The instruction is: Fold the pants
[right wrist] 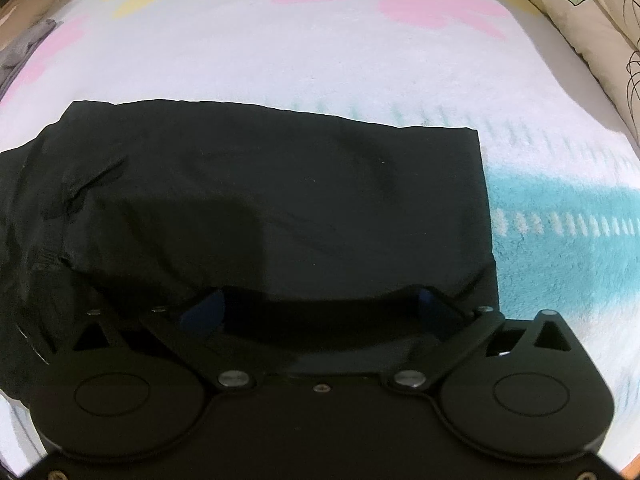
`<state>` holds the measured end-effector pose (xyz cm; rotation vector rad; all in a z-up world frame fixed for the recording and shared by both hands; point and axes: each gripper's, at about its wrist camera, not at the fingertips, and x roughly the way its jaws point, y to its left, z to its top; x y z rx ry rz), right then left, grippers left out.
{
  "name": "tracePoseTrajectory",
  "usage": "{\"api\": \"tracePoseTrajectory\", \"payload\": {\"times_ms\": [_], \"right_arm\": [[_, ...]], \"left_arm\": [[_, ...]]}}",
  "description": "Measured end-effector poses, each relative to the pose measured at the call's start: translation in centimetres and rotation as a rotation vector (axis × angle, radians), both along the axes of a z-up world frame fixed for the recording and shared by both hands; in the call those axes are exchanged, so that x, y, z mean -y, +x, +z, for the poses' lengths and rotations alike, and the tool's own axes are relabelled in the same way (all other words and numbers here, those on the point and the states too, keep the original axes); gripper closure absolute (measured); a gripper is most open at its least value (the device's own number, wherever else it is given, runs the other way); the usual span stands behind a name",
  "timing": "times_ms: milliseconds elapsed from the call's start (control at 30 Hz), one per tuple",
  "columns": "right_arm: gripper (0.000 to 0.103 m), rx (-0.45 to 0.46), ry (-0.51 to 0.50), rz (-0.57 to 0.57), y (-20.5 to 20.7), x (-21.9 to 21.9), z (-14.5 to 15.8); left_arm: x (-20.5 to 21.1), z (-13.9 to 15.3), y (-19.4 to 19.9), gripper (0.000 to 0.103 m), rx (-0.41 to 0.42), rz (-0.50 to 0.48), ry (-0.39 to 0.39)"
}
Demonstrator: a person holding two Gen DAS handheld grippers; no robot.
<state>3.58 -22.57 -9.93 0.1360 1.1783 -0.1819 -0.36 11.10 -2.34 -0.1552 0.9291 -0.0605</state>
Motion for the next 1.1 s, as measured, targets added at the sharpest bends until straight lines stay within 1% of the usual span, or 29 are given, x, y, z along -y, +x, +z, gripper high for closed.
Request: {"api": "tracePoseTrajectory", "payload": {"times_ms": [100,167,333,433,500,567,600,667,800,900,967,1000,1033,1067,1100], "right_arm": [[0.000,0.003,-0.002,-0.003,-0.1,0.0,0.0],[0.000,0.007,-0.004,-0.008,-0.2,0.0,0.4],[0.000,0.007,-0.004,-0.012,-0.8,0.2,0.7],[0.000,0.004,-0.002,-0.010,-0.7,0.3,0.7],[0.000,0.006,-0.002,-0.010,-0.7,0.3,0.7],[0.000,0.007,-0.001,-0.008,-0.7,0.4,0.6],[0.000,0.008,-0.001,-0.006,-0.7,0.4,0.6],[0.000,0.009,-0.001,-0.002,-0.8,0.5,0.6],[0.000,0.008,0.001,-0.003,-0.9,0.6,0.6],[0.000,0.002,0.002,-0.007,-0.7,0.6,0.6],[0.000,-0.002,0.003,-0.013,-0.5,0.5,0.6],[0.000,-0.004,0.003,-0.014,-0.4,0.4,0.6],[0.000,-0.006,0.004,-0.015,-0.3,0.4,0.6],[0.000,-0.008,0.005,-0.014,-0.2,0.4,0.6],[0.000,-0.009,0.007,-0.012,-0.1,0.4,0.6]], "left_arm": [[-2.8,-0.9,-0.8,0.043,-0.029,0.113,-0.019],[-4.4,-1.3,-1.3,0.043,-0.040,0.167,-0.030],[-6.3,-1.5,-1.6,0.043,-0.047,0.246,-0.061],[-7.2,-2.0,-1.6,0.043,-0.051,0.268,-0.114],[-7.9,-2.7,-1.5,0.042,-0.062,0.280,-0.166],[-8.4,-3.6,-1.0,0.037,-0.084,0.294,-0.213],[-8.6,-3.9,-0.8,0.037,-0.090,0.304,-0.225],[-9.0,-4.4,-0.9,0.037,-0.097,0.330,-0.236],[-9.5,-3.6,-2.1,0.037,-0.080,0.348,-0.264],[-10.0,-3.0,-2.5,0.035,-0.055,0.367,-0.226],[-10.2,-3.4,-2.4,0.033,-0.062,0.374,-0.214],[-10.3,-3.8,-2.2,0.033,-0.077,0.373,-0.231],[-10.3,-4.4,-1.9,0.032,-0.102,0.367,-0.265],[-10.2,-4.8,-1.6,0.026,-0.111,0.363,-0.281],[-10.0,-4.8,-1.5,0.024,-0.095,0.362,-0.275]]}}
